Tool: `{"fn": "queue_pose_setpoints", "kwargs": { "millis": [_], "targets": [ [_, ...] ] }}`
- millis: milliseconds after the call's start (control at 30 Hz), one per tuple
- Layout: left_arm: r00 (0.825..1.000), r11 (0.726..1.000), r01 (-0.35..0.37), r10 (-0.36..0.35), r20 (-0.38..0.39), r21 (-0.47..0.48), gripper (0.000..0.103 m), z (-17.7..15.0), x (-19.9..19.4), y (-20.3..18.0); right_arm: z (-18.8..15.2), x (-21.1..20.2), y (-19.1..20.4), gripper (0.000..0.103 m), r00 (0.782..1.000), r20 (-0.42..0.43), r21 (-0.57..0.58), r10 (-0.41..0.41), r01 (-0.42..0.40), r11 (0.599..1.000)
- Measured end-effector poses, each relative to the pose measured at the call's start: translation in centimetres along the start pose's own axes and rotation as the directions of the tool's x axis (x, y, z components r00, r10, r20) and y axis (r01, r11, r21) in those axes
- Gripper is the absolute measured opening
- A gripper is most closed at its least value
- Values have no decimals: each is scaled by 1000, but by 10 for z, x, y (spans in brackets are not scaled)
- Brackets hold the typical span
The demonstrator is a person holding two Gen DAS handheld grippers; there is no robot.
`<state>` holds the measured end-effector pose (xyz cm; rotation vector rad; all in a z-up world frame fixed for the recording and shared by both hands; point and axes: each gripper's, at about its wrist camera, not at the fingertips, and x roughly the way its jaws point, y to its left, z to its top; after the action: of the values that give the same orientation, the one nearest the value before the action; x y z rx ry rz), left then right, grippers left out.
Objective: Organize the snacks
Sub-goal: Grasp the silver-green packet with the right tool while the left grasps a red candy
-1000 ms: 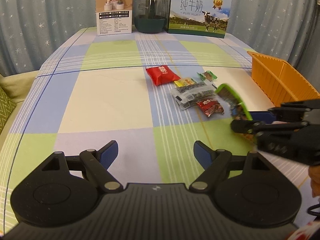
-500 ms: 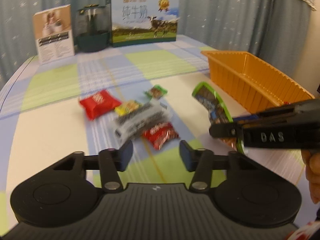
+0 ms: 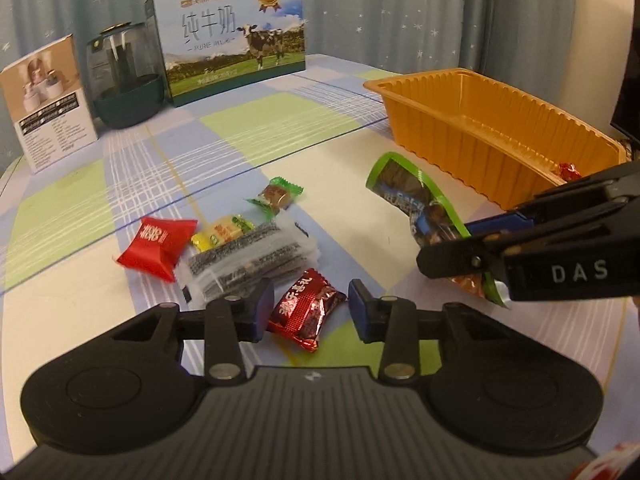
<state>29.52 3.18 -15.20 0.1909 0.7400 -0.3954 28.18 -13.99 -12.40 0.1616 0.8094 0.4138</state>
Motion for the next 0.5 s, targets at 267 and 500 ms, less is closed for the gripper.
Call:
{"fn": "queue_pose_setpoints", "kwargs": {
  "millis": [267,500],
  "targets": [
    [998,994,-45,42,-41,-95,22,-12,-16,-5,0,-3,4,26,1000,6,-5,9,-9,1000],
    [993,973,-117,108,-58,-198,21,-20,-41,-9,-2,-16,9,26,999,33,-9,24,-24,1000]
  ]
}}
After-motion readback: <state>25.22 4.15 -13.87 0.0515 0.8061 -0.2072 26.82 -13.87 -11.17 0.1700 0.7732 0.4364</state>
